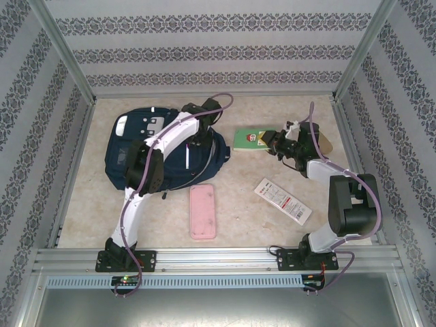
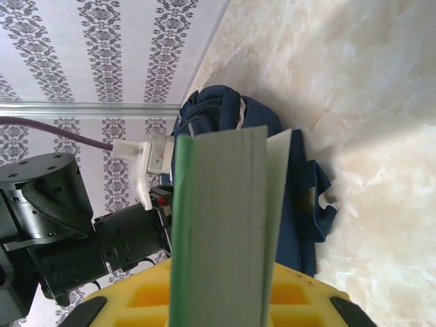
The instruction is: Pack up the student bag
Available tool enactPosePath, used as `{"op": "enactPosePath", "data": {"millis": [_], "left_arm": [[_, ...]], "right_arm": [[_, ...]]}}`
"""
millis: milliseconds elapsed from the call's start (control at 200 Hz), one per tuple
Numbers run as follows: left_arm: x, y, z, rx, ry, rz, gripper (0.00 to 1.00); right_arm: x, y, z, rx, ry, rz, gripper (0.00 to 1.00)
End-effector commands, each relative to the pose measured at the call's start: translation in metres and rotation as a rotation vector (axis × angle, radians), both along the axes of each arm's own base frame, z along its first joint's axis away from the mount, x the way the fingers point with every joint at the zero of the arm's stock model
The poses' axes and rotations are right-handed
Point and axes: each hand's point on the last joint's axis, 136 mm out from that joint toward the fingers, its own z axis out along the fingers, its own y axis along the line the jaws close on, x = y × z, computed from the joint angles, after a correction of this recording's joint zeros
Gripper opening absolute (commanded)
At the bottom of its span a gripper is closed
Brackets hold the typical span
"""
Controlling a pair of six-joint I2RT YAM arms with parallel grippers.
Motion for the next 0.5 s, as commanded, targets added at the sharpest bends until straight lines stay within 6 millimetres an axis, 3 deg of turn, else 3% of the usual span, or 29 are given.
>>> {"op": "enactPosePath", "data": {"millis": [0,55,230,495], "left_arm": [[-0.009,0.010,0.005,0.071,0.030,-0.018,0.13],[-0.008,0.009,0.016,0.061,0.009,-0.015,0.00],[-0.003,0.007,0.073,-0.002,-0.094,-0.009,0.00],[-0.002,0.019,0.160,-0.156,-0.262,0.016,0.00]], "right_arm": [[0.003,0.007,0.017,-0.020,-0.076,0.024,0.00],[0.003,0.012,0.017,-0.023,-0.079,0.034,0.00],[0.006,0.030,0.018,-0.027,-0.087,0.065,0.00],[0.019,0.077,0.021,-0.028,-0.123,0.126,0.00]]}}
